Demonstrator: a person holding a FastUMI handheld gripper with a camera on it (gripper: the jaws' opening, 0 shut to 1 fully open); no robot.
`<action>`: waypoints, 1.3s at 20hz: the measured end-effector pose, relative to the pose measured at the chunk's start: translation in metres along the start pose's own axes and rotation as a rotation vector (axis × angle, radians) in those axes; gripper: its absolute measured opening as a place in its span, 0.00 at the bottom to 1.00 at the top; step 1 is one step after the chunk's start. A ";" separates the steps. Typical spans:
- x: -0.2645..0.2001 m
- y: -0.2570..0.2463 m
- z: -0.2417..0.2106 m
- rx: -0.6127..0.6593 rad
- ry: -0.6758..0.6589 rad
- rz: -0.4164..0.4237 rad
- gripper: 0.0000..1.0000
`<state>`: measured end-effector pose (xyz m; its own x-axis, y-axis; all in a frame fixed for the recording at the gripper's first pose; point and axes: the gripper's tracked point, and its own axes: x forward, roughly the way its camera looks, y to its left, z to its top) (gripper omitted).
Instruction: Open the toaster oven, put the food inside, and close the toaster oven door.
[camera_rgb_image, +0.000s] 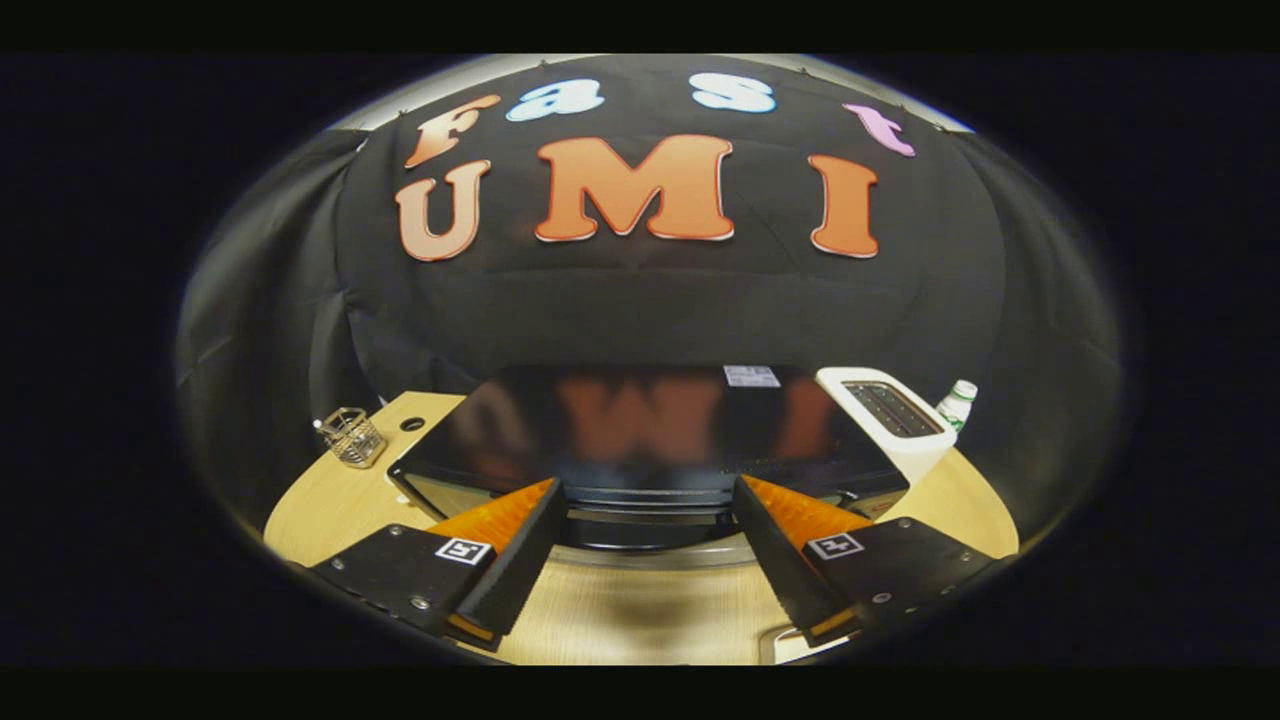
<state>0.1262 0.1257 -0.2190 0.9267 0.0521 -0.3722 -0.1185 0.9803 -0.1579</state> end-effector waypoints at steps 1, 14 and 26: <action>-0.001 0.003 0.000 0.002 0.000 0.001 0.99; -0.045 0.005 -0.033 -0.040 0.036 -0.023 0.99; -0.083 0.007 -0.098 0.007 0.133 -0.058 0.99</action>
<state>0.0133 0.1092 -0.2791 0.8765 -0.0298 -0.4804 -0.0631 0.9823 -0.1761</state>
